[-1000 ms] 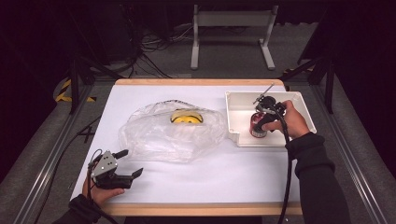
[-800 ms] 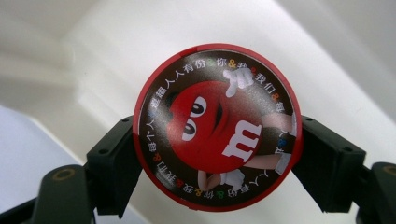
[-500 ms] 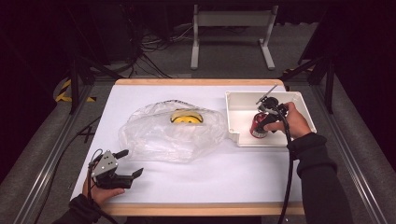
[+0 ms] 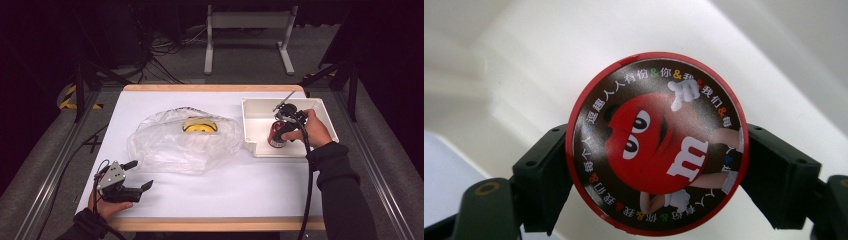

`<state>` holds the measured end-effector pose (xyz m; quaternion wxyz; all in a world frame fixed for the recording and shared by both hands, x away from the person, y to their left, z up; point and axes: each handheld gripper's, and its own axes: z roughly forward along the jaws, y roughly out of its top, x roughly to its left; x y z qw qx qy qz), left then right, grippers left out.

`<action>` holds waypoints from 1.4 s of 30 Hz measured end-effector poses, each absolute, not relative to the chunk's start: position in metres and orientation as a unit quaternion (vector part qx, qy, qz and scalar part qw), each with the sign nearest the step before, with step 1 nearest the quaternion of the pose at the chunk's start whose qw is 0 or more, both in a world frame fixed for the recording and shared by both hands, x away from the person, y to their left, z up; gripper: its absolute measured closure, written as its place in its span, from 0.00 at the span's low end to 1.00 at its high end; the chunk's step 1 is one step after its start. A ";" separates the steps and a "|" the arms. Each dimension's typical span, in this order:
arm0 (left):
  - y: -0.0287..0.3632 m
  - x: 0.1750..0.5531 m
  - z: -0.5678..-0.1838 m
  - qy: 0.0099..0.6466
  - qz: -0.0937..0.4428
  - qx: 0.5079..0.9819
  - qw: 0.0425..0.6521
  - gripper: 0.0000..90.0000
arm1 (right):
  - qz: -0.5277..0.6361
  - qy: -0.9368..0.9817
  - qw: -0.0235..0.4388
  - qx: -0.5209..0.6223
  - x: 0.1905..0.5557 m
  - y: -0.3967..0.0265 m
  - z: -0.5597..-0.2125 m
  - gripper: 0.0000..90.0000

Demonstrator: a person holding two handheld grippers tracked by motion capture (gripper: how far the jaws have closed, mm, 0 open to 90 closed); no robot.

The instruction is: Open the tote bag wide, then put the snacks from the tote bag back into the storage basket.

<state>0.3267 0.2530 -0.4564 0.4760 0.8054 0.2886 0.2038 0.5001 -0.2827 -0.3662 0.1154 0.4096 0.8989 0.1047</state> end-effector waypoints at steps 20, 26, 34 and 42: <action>0.252 0.326 -0.456 0.290 0.205 0.808 0.470 0.14 | 0.111 0.896 0.137 0.408 0.495 -0.279 -0.359 0.22; 0.251 0.326 -0.457 0.289 0.211 0.807 0.469 0.14 | 0.123 0.894 0.146 0.405 0.489 -0.280 -0.353 0.22; 0.251 0.326 -0.457 0.291 0.211 0.807 0.468 0.14 | 0.132 0.895 0.162 0.393 0.480 -0.276 -0.341 0.22; 0.251 0.326 -0.457 0.291 0.210 0.808 0.468 0.14 | 0.139 0.899 0.173 0.378 0.472 -0.271 -0.334 0.21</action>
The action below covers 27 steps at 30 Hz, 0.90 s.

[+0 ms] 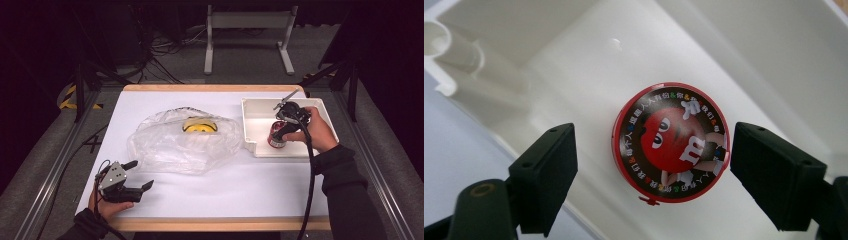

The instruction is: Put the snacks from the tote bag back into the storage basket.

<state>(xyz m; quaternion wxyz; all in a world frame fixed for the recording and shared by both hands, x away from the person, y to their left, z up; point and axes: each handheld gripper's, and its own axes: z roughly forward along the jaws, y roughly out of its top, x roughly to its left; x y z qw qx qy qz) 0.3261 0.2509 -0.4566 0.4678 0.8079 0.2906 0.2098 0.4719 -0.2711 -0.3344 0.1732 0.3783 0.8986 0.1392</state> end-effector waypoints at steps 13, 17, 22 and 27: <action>0.251 0.326 -0.457 0.292 0.209 0.808 0.467 0.14 | 0.185 0.892 0.203 0.360 0.445 -0.274 -0.319 0.18; 0.251 0.326 -0.457 0.292 0.209 0.808 0.467 0.14 | 0.200 0.887 0.216 0.357 0.436 -0.280 -0.318 0.18; 0.251 0.326 -0.457 0.292 0.209 0.808 0.466 0.14 | 0.208 0.882 0.232 0.355 0.426 -0.287 -0.319 0.17; 0.251 0.327 -0.457 0.292 0.209 0.808 0.467 0.14 | 0.210 0.880 0.241 0.350 0.417 -0.294 -0.326 0.17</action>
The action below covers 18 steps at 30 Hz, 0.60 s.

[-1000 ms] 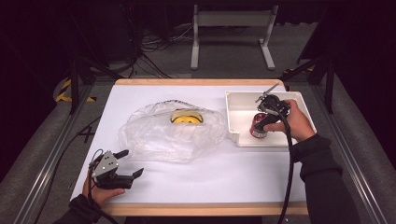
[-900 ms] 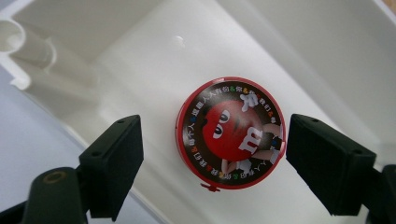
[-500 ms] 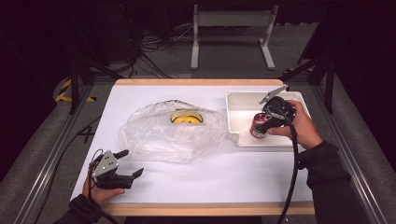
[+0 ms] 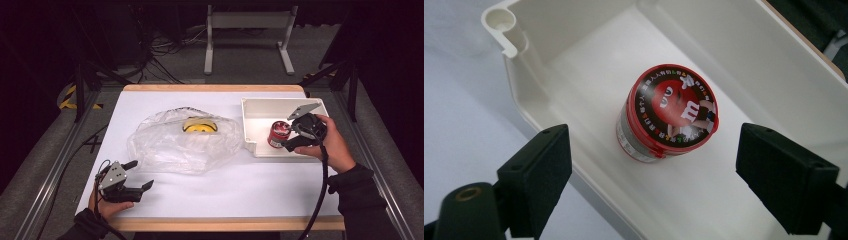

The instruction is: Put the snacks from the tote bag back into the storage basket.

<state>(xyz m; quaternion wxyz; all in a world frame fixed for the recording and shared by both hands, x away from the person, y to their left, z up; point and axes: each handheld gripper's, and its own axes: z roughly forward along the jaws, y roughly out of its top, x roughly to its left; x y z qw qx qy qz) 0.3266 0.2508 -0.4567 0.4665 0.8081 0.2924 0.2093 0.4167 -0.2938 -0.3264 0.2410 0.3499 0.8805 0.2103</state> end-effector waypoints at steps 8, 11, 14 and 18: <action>0.251 0.327 -0.457 0.295 0.209 0.807 0.467 0.14 | 0.219 0.879 0.243 0.348 0.404 -0.302 -0.333 0.16; 0.251 0.327 -0.457 0.295 0.209 0.807 0.467 0.14 | 0.223 0.878 0.247 0.344 0.398 -0.305 -0.335 0.16; 0.251 0.327 -0.457 0.295 0.209 0.807 0.468 0.14 | 0.226 0.877 0.249 0.344 0.394 -0.308 -0.338 0.16; 0.251 0.327 -0.457 0.295 0.209 0.807 0.467 0.14 | 0.224 0.876 0.253 0.343 0.388 -0.313 -0.344 0.15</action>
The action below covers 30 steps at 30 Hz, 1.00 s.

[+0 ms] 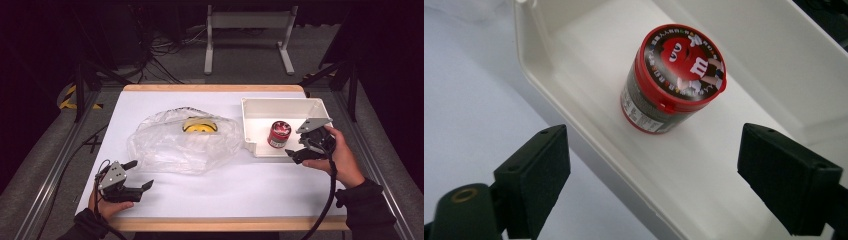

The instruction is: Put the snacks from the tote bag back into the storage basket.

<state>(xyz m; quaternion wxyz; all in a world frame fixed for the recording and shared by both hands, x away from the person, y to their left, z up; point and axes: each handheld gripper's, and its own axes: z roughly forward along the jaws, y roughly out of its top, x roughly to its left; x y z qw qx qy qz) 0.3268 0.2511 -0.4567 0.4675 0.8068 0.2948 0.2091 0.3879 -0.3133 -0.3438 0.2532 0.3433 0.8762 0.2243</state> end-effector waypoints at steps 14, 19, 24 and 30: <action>0.251 0.327 -0.457 0.295 0.209 0.807 0.467 0.14 | 0.238 0.868 0.261 0.348 0.370 -0.331 -0.356 0.15; 0.251 0.327 -0.457 0.295 0.208 0.807 0.467 0.14 | 0.242 0.866 0.268 0.344 0.364 -0.335 -0.362 0.14; 0.251 0.327 -0.457 0.295 0.207 0.807 0.467 0.14 | 0.269 0.856 0.277 0.345 0.357 -0.342 -0.369 0.14; 0.251 0.327 -0.457 0.295 0.207 0.807 0.467 0.14 | 0.305 0.835 0.289 0.355 0.349 -0.350 -0.376 0.12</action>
